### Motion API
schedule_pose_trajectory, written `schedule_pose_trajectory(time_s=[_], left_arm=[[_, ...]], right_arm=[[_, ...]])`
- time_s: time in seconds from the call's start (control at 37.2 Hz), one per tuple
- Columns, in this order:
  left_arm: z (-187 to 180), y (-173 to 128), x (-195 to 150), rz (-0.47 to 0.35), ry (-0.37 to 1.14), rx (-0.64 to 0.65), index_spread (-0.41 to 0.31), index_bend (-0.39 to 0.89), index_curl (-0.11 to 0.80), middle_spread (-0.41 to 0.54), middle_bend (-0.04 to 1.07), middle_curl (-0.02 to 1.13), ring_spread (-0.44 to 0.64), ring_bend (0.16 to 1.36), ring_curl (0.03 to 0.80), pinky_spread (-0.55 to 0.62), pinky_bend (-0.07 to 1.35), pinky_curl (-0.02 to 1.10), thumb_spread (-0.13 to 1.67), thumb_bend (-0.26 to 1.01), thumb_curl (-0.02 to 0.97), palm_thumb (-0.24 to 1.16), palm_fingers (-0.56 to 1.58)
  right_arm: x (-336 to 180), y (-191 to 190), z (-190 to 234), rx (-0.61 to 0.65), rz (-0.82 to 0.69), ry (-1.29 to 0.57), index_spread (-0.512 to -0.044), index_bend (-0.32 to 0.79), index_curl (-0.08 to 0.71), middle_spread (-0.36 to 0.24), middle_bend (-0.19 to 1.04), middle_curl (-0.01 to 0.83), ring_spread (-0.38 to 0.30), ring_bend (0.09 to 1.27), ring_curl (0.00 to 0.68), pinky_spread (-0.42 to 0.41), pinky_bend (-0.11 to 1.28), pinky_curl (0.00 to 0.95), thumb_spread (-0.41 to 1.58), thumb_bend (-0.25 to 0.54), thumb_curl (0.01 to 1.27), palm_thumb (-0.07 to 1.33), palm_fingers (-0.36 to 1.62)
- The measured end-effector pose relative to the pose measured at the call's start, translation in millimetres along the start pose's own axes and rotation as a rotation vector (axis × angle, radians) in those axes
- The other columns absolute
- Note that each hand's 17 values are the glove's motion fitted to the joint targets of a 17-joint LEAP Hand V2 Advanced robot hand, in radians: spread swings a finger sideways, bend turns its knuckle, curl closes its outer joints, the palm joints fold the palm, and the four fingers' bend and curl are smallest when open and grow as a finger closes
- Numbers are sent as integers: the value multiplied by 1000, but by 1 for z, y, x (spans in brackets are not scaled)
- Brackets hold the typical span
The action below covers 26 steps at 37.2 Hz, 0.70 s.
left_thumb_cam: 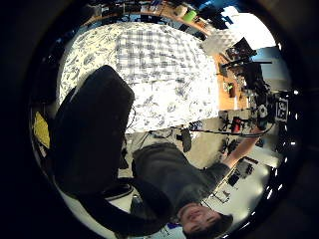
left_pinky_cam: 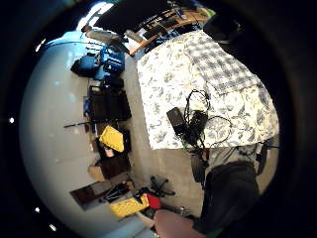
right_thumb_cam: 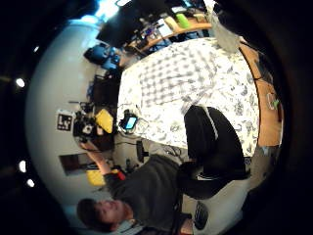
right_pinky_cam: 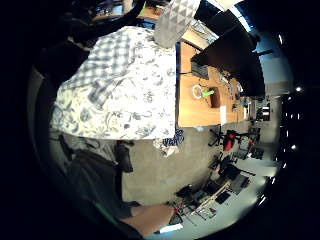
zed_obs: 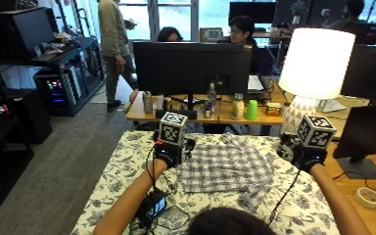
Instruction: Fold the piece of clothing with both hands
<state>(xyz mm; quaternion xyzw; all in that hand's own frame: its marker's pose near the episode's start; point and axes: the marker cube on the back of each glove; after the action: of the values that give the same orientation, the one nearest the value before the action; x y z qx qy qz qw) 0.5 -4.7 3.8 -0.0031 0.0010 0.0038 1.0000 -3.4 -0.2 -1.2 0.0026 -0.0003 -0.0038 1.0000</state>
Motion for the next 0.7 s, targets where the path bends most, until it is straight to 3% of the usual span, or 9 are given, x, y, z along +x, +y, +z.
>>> schedule_pose_trajectory(time_s=[0.03, 0.13, 0.3, 0.51, 0.7], left_arm=[[1, -1, 0, 2, 0, -2, -22, 189, 56, 36, 200, 51, 54, 451, 91, 125, 309, 62, 439, 68, 3, 100, 523], [8, -10, 1, 15, 3, -17, -31, 163, 105, 53, 187, 126, 79, 499, 173, 177, 326, 135, 731, 77, 16, 114, 483], [15, -21, 5, 18, 20, -21, -37, 163, 158, 66, 178, 176, 104, 519, 219, 220, 334, 188, 1006, 74, 40, 117, 453], [20, -34, 10, 33, 39, -29, -41, 155, 207, 74, 174, 216, 112, 535, 248, 233, 339, 231, 1187, 58, 70, 113, 434], [32, -49, 17, 35, 45, -43, -30, 127, 224, 94, 159, 239, 115, 559, 273, 238, 371, 265, 1231, 34, 96, 108, 385]], right_arm=[[-1, 0, 0, 1, -1, 0, -163, 87, 21, -16, 213, 57, -6, 473, 102, 65, 491, 110, 419, 307, 83, 457, 665], [-8, 1, -2, 0, -5, 4, -233, 90, 82, -19, 210, 117, -8, 527, 197, 93, 541, 200, 685, 339, 118, 519, 606], [-12, 2, 1, -22, -15, 10, -287, 95, 113, -22, 215, 178, -6, 551, 252, 115, 566, 254, 936, 335, 153, 548, 568], [-7, 3, 6, -43, -4, 32, -314, 101, 135, -24, 210, 234, -6, 560, 283, 126, 575, 284, 1109, 300, 185, 563, 547], [-5, 0, 10, -53, -8, 33, -321, 102, 150, -25, 204, 270, -6, 565, 302, 131, 575, 300, 1184, 265, 207, 575, 533]])
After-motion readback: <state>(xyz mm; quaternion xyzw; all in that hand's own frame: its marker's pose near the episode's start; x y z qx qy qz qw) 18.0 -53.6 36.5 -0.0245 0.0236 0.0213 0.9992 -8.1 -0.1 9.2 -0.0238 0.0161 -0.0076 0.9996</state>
